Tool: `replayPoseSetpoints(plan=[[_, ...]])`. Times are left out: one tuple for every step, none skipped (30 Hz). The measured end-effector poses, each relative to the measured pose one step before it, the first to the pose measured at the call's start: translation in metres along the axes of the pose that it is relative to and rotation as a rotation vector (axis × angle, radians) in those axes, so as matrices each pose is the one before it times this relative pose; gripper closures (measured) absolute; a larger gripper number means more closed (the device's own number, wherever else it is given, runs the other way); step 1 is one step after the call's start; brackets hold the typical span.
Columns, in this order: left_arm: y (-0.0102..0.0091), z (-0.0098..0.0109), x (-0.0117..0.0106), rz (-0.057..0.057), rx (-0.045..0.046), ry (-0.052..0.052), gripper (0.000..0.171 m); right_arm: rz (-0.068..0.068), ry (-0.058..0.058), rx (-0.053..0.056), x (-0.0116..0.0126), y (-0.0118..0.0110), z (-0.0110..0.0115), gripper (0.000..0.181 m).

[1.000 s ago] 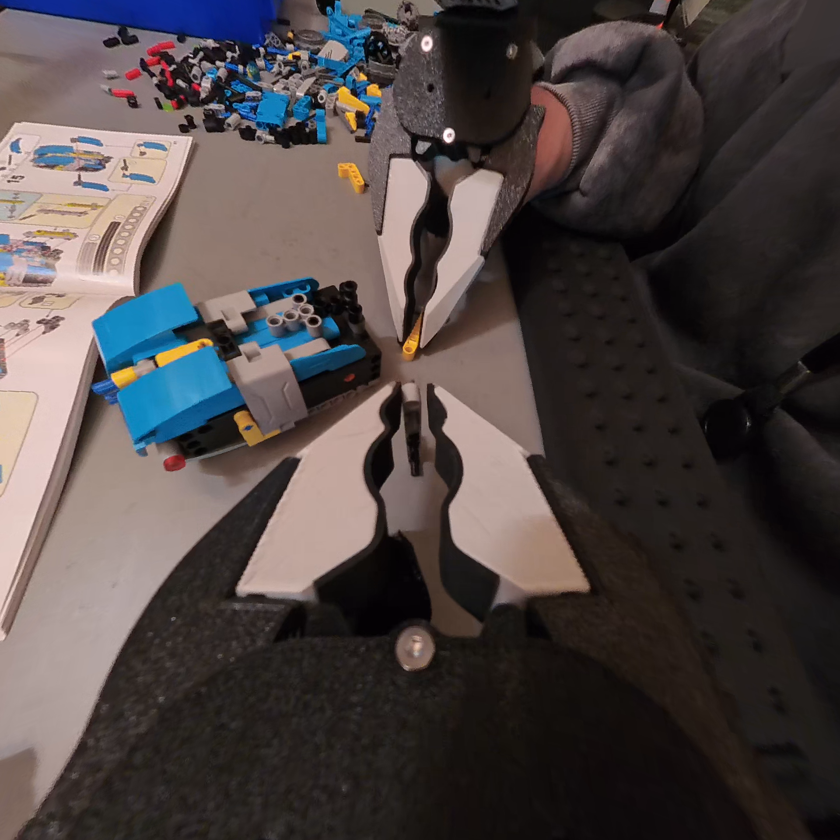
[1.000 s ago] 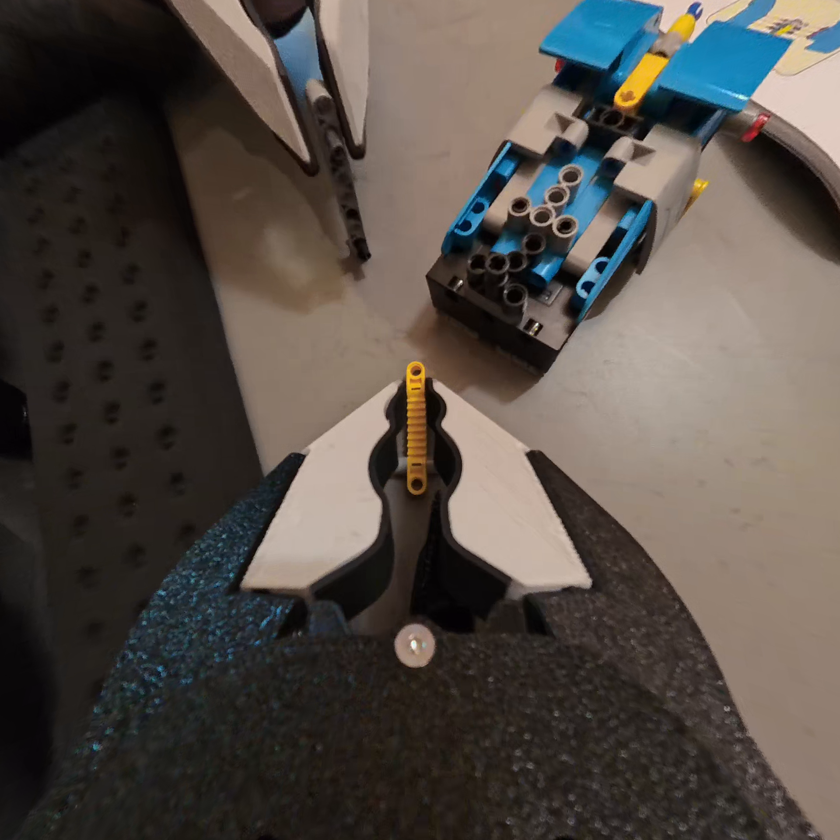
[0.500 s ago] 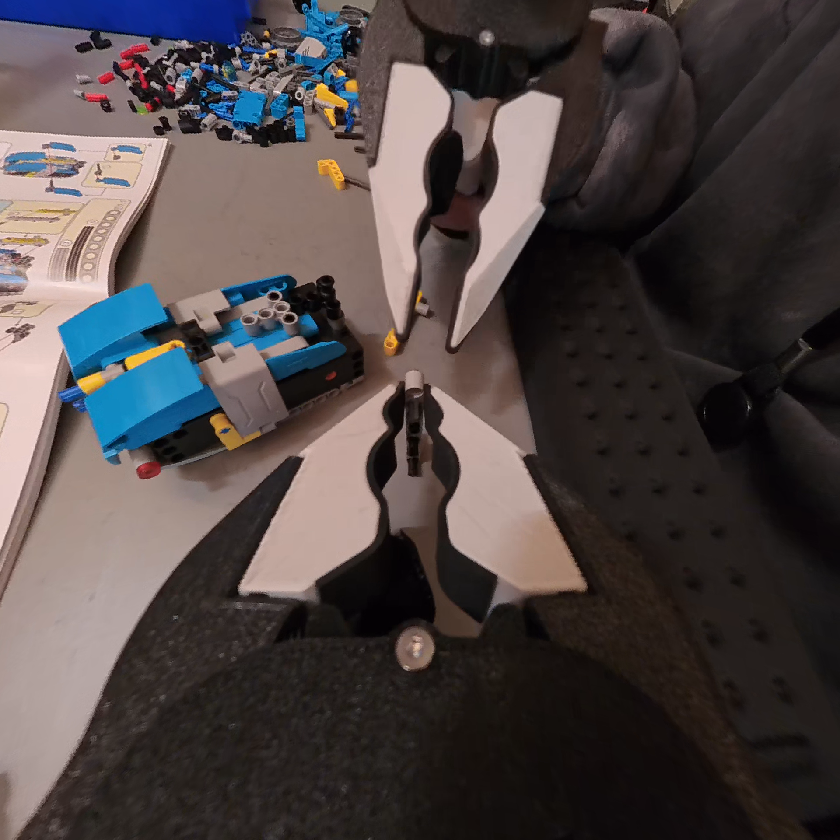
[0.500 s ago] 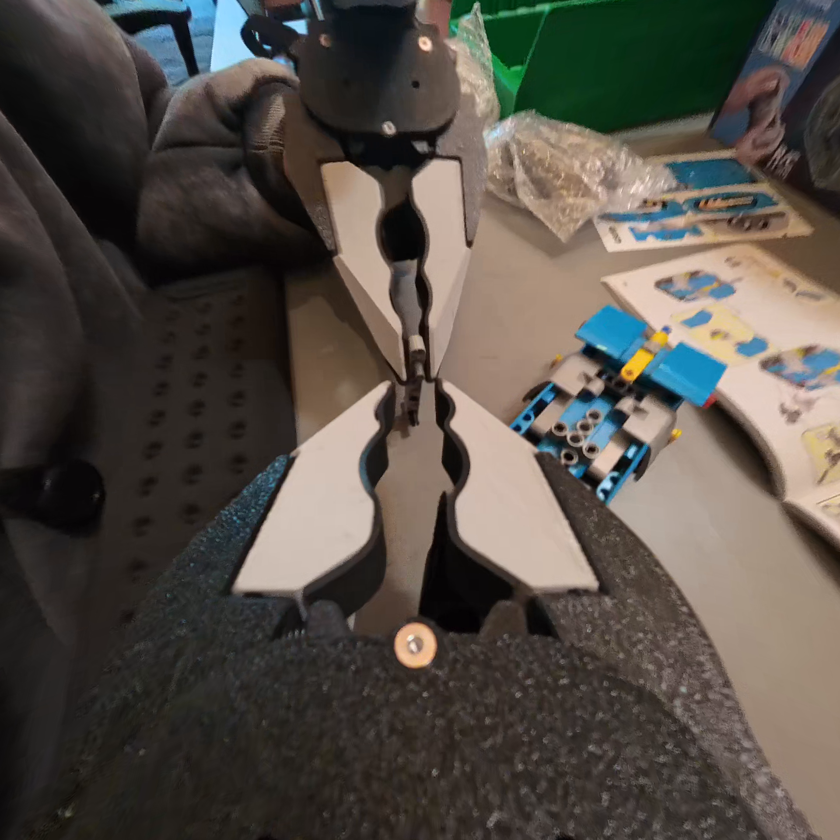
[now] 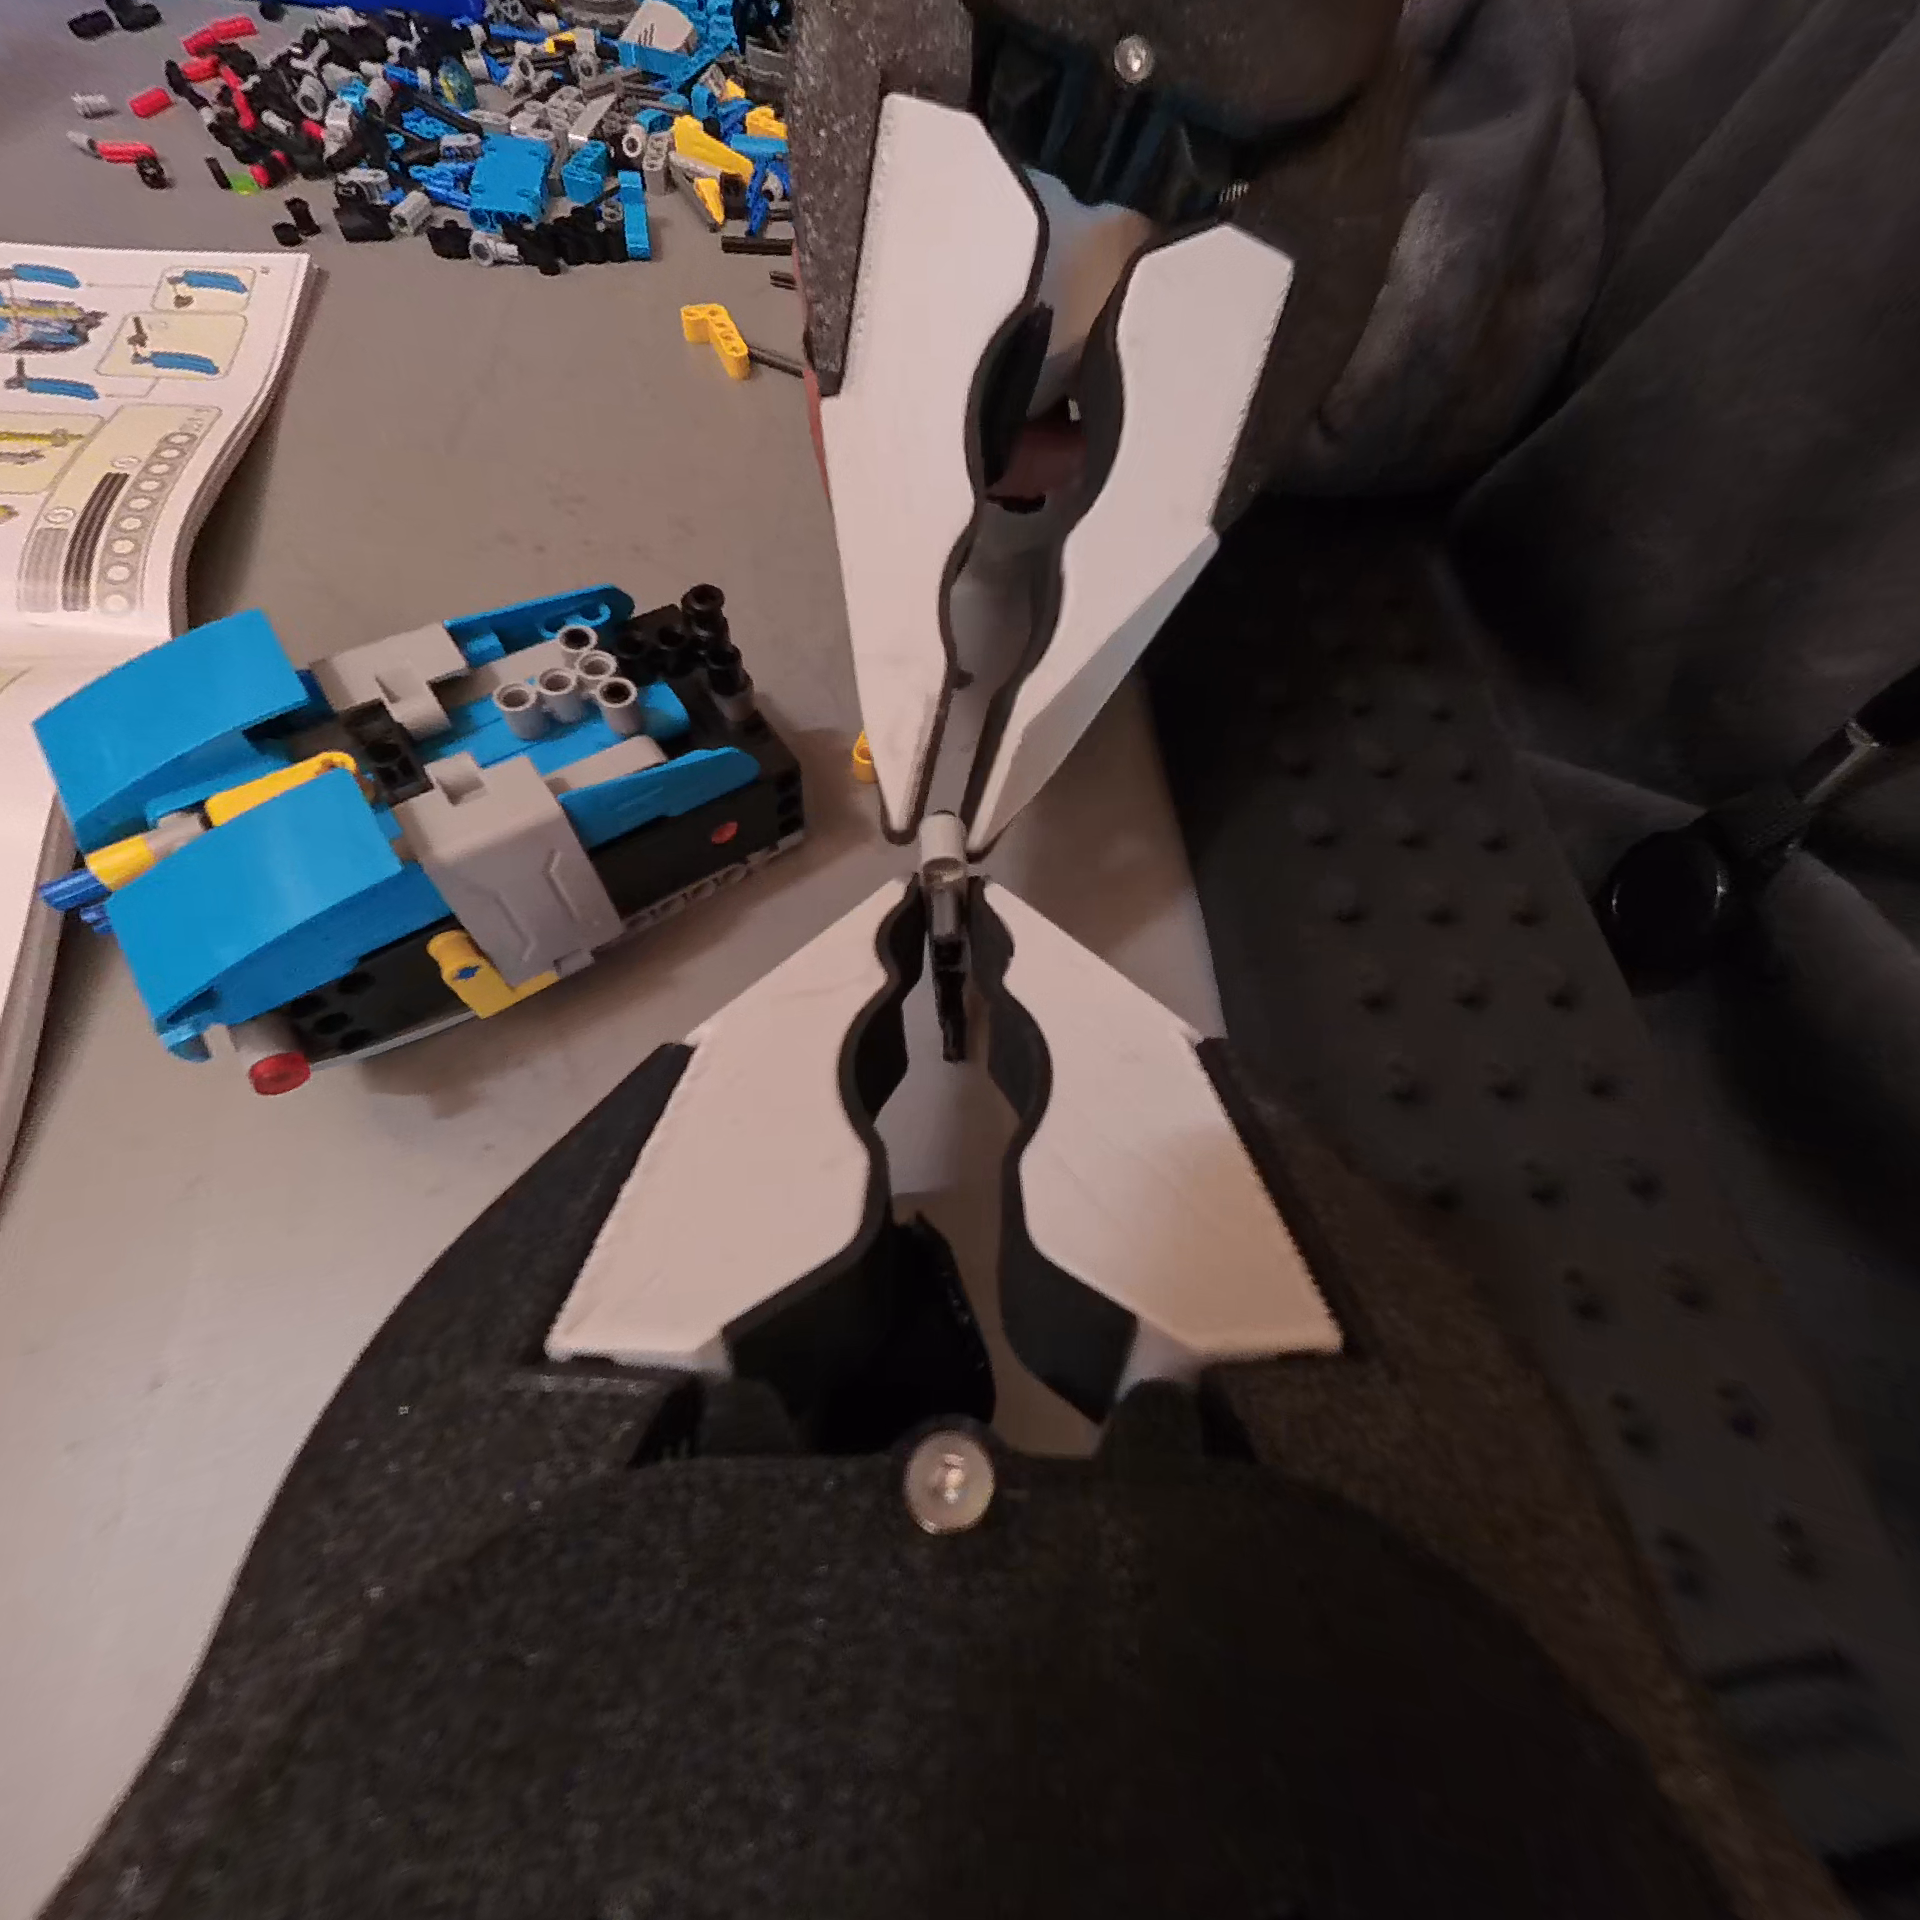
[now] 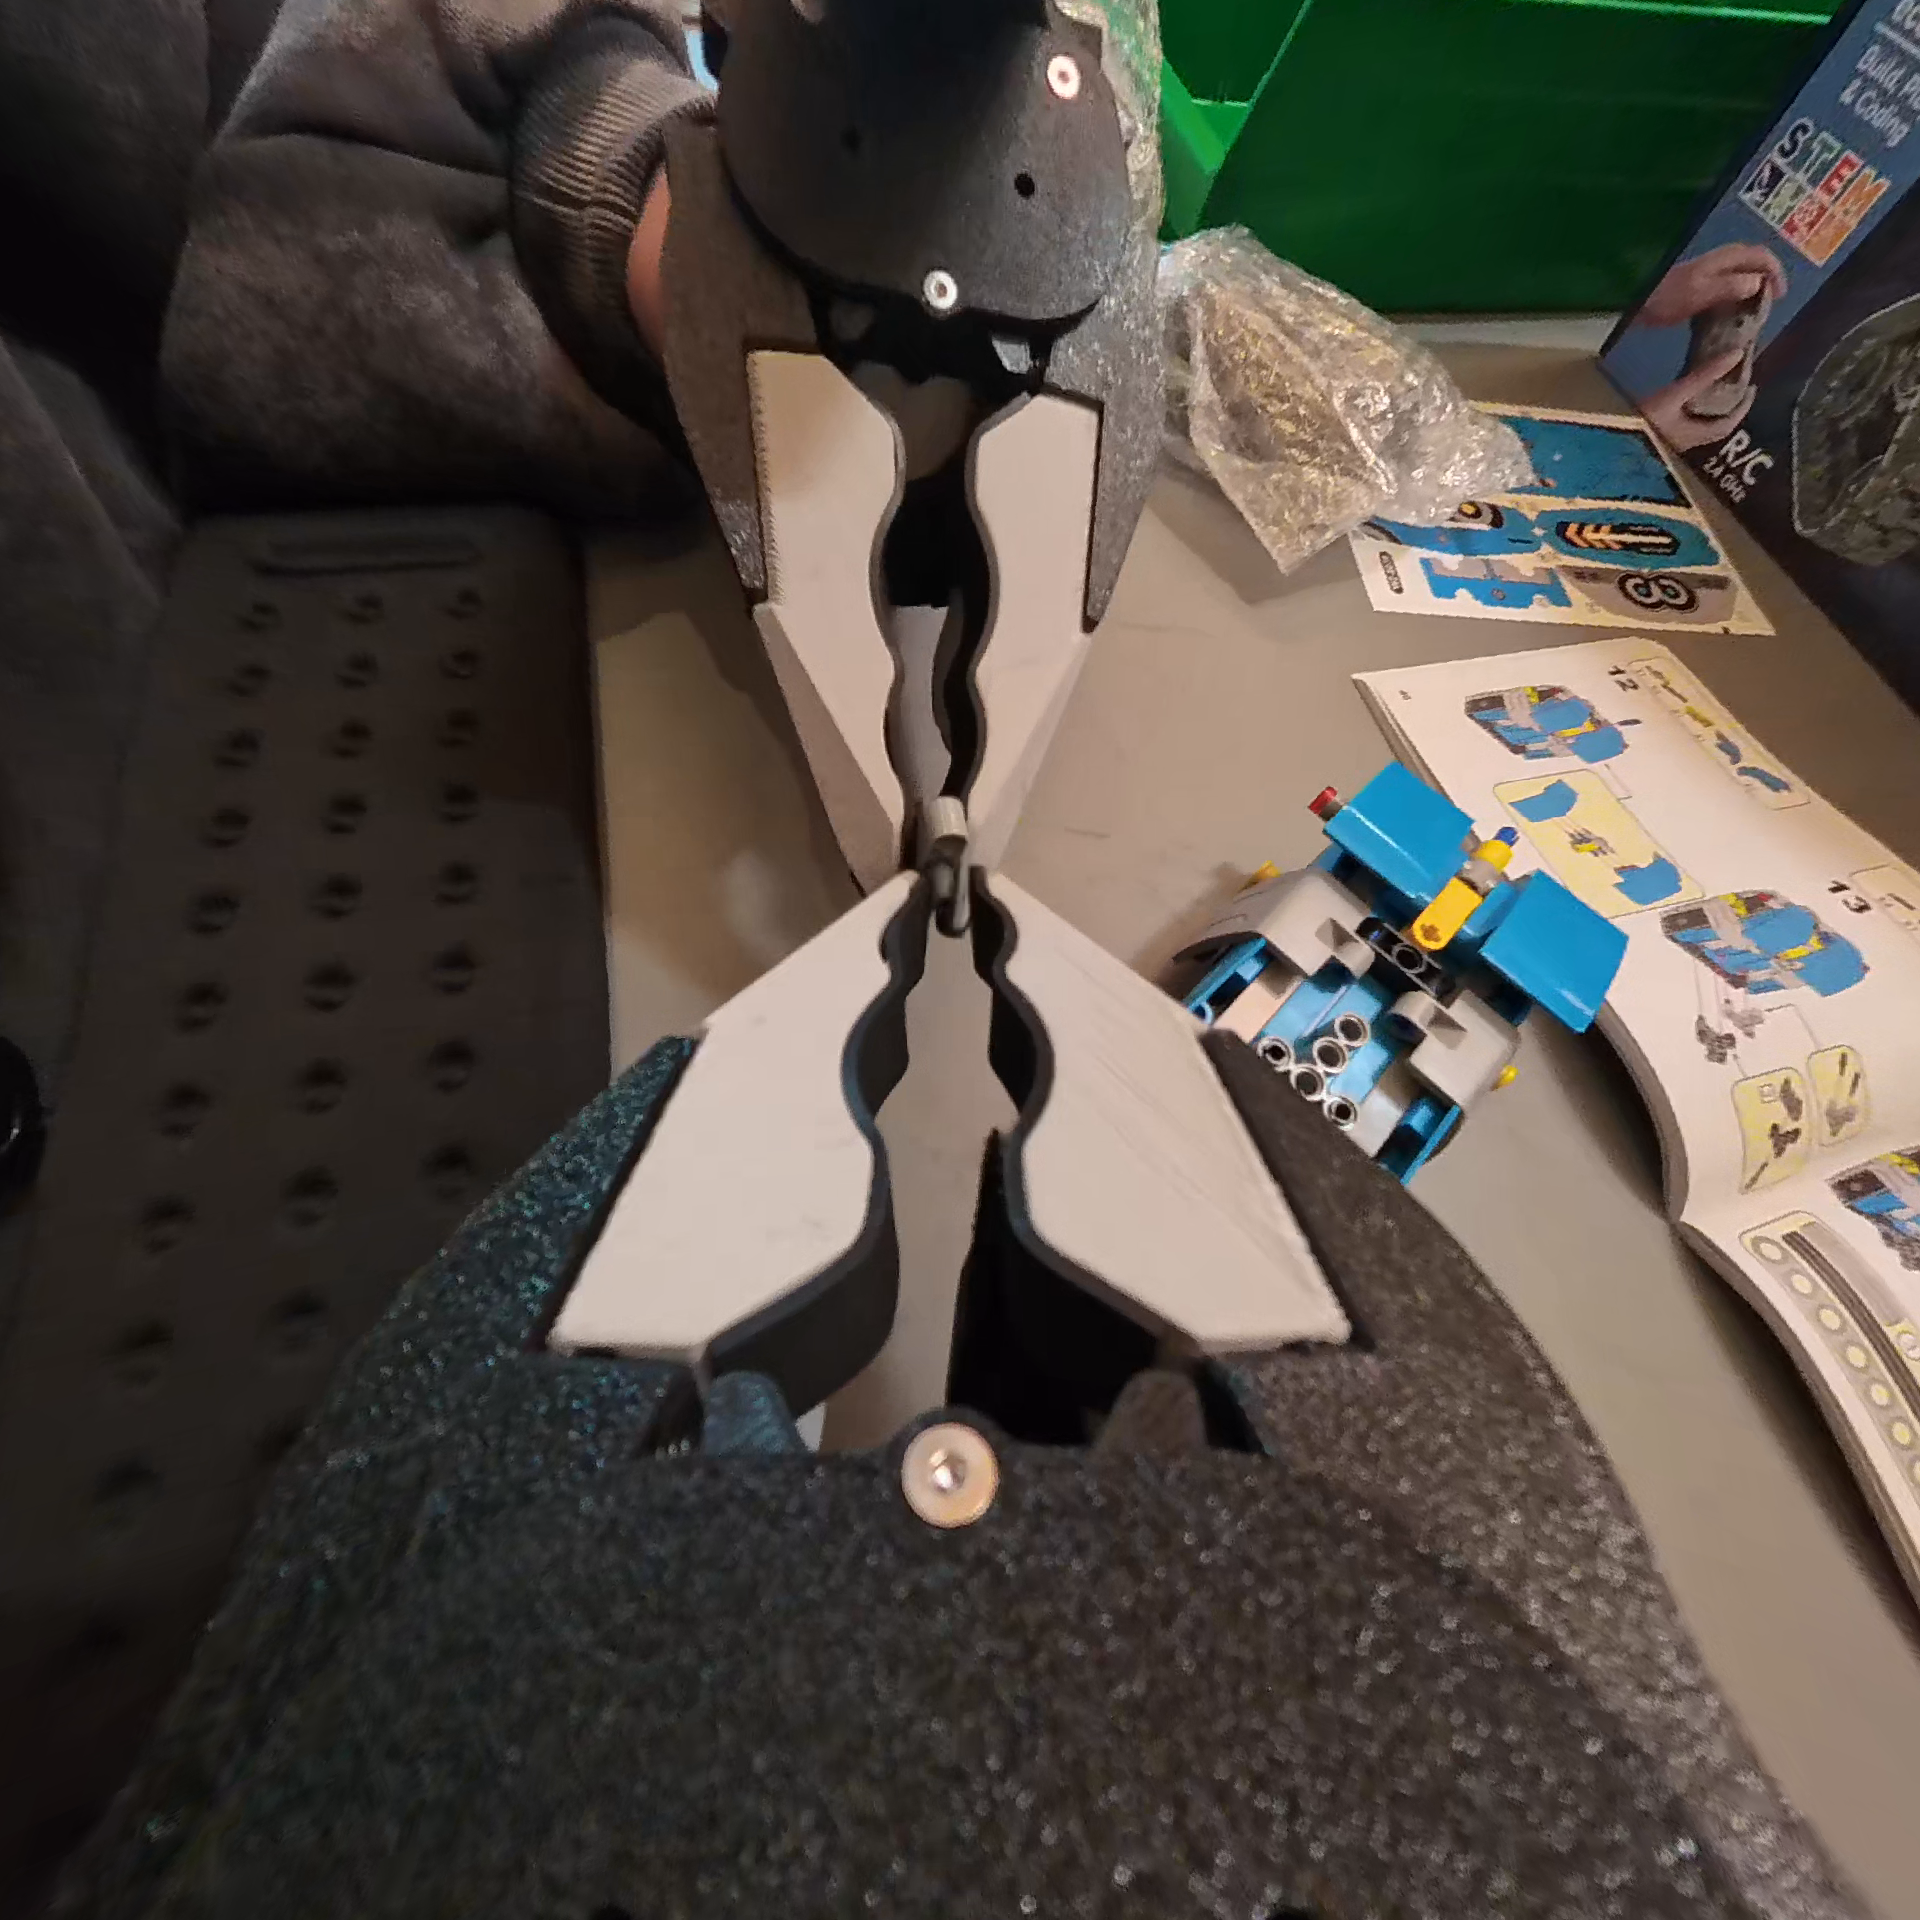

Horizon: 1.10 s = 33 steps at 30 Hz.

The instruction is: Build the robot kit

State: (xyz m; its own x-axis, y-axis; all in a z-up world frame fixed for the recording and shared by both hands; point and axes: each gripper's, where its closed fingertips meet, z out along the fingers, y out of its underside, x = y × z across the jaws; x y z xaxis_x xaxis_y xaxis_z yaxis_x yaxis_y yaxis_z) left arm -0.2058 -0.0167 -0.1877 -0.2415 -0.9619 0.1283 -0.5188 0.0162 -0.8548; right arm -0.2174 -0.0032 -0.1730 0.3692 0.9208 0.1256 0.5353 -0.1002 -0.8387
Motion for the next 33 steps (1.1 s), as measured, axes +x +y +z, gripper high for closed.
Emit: replayPoseSetpoints(plan=[[-0.00018,-0.00003,0.00026,0.0005,0.00106,0.0011,0.165,-0.0040,-0.0017,-0.0001,-0.00069,0.00034,-0.00052,0.176],[0.00027,0.00002,0.00031,-0.0008,-0.00166,0.0021,0.165,0.0043,-0.0078,-0.0026,-0.00102,0.00032,-0.00004,0.177],[-0.00002,0.00004,-0.00026,-0.0015,-0.00024,-0.0018,0.164,0.0056,-0.0021,-0.0078,0.00034,0.00111,-0.00017,0.177],[-0.00093,-0.00071,-0.00048,-0.0009,0.00506,-0.0023,0.162,-0.0021,0.0039,0.0004,0.00070,0.00011,-0.00078,0.177],[-0.00186,-0.00171,-0.00024,-0.0012,0.01182,0.0000,0.161,-0.0023,0.0071,0.0042,0.00129,-0.00006,-0.00125,0.177],[-0.00315,-0.00263,-0.00019,-0.0038,0.01950,0.0021,0.160,0.0043,0.0015,0.0000,0.00092,0.00070,-0.00124,0.177],[-0.00355,-0.00288,0.00020,-0.0073,0.02406,0.0072,0.160,0.0085,-0.0039,0.0042,0.00029,0.00042,-0.00133,0.177],[-0.00377,-0.00239,0.00065,-0.0096,0.02427,0.0107,0.160,0.0112,-0.0094,0.0087,-0.00041,-0.00046,-0.00120,0.177],[-0.00316,-0.00148,0.00048,-0.0100,0.02075,0.0093,0.160,0.0107,-0.0079,0.0052,-0.00031,-0.00029,-0.00066,0.177],[-0.00139,-0.00015,0.00011,-0.0075,0.00998,0.0064,0.160,0.0047,-0.0027,0.0035,0.00006,-0.00028,-0.00054,0.177],[0.00052,0.00086,0.00031,-0.0020,0.00020,0.0041,0.160,-0.0010,-0.0030,0.0003,-0.00037,-0.00001,-0.00022,0.177],[0.00084,0.00152,0.00024,0.0027,-0.00199,0.0004,0.161,-0.0028,-0.0016,-0.0038,-0.00042,0.00064,0.00026,0.177],[0.00073,0.00142,0.00014,0.0048,-0.00170,-0.0026,0.163,-0.0031,-0.0029,-0.0067,-0.00095,0.00126,0.00079,0.177],[0.00102,0.00098,0.00056,0.0064,-0.00544,-0.0001,0.164,-0.0041,-0.0085,-0.0088,-0.00191,0.00152,0.00103,0.177],[0.00049,0.00036,0.00000,0.0078,-0.00352,-0.0022,0.164,-0.0051,0.0002,-0.0069,-0.00092,0.00125,0.00054,0.177],[-0.00128,-0.00033,-0.00088,0.0071,0.00723,-0.0085,0.165,-0.0040,0.0125,0.0036,0.00116,-0.00018,-0.00020,0.177],[-0.00226,-0.00057,-0.00055,0.0024,0.01236,-0.0053,0.165,0.0026,0.0077,0.0092,0.00135,-0.00100,-0.00104,0.177],[-0.00232,-0.00054,0.00033,-0.0011,0.01234,0.0009,0.165,0.0121,-0.0053,0.0117,0.00031,-0.00171,-0.00159,0.177],[-0.00253,-0.00058,0.00041,0.0008,0.01460,0.0005,0.164,0.0125,-0.0079,0.0152,0.00000,-0.00208,-0.00183,0.177],[-0.00235,-0.00093,-0.00035,0.0032,0.01337,-0.0051,0.164,0.0027,0.0010,0.0151,0.00101,-0.00178,-0.00333,0.177],[-0.00113,-0.00105,-0.00095,0.0028,0.00535,-0.0077,0.164,-0.0002,0.0220,-0.0006,0.00479,0.00108,-0.00585,0.173],[-0.00025,-0.00121,-0.00145,0.0001,0.00007,-0.0077,0.164,0.0121,0.0304,-0.0080,0.00783,0.00357,-0.00825,0.173],[-0.00042,-0.00114,-0.00195,-0.0024,0.00090,-0.0102,0.165,0.0335,-0.0028,-0.0167,0.00432,0.00628,-0.00756,0.173],[-0.00093,-0.00109,-0.00225,-0.0029,0.00410,-0.0114,0.164,0.0478,-0.0299,-0.0544,0.00034,0.01217,-0.00441,0.167],[-0.00117,-0.00101,-0.00189,-0.0037,0.00660,-0.0078,0.164,0.0475,-0.0059,-0.0828,0.00298,0.01672,-0.00073,0.157],[-0.00123,-0.00086,-0.00217,-0.0063,0.00823,-0.0094,0.164,0.0287,0.0164,-0.0738,0.00508,0.01527,0.00173,0.149],[-0.00126,-0.00082,-0.00310,-0.0092,0.00945,-0.0138,0.165,0.0090,0.0040,-0.0334,0.00129,0.00839,0.00341,0.149],[-0.00087,-0.00059,-0.00223,-0.0123,0.00752,-0.0069,0.165,0.0015,-0.0043,0.0003,-0.00110,0.00147,0.00364,0.153],[-0.00076,-0.00050,-0.00143,-0.0143,0.00684,-0.0019,0.165,0.0041,-0.0094,0.0095,-0.00203,-0.00099,0.00361,0.156],[-0.00123,-0.00048,-0.00172,-0.0138,0.01074,-0.0047,0.165,0.0056,-0.0123,-0.0048,-0.00217,0.00016,0.00346,0.159],[-0.00163,-0.00050,-0.00125,-0.0141,0.01320,-0.0024,0.165,0.0019,0.0012,-0.0173,0.00004,0.00171,0.00304,0.159],[-0.00178,-0.00027,-0.00054,-0.0152,0.01352,0.0017,0.165,-0.0057,0.0091,-0.0178,0.00116,0.00226,0.00250,0.159],[-0.00200,-0.00035,-0.00026,-0.0157,0.01521,0.0032,0.165,-0.0082,0.0161,-0.0216,0.00212,0.00347,0.00233,0.159]])
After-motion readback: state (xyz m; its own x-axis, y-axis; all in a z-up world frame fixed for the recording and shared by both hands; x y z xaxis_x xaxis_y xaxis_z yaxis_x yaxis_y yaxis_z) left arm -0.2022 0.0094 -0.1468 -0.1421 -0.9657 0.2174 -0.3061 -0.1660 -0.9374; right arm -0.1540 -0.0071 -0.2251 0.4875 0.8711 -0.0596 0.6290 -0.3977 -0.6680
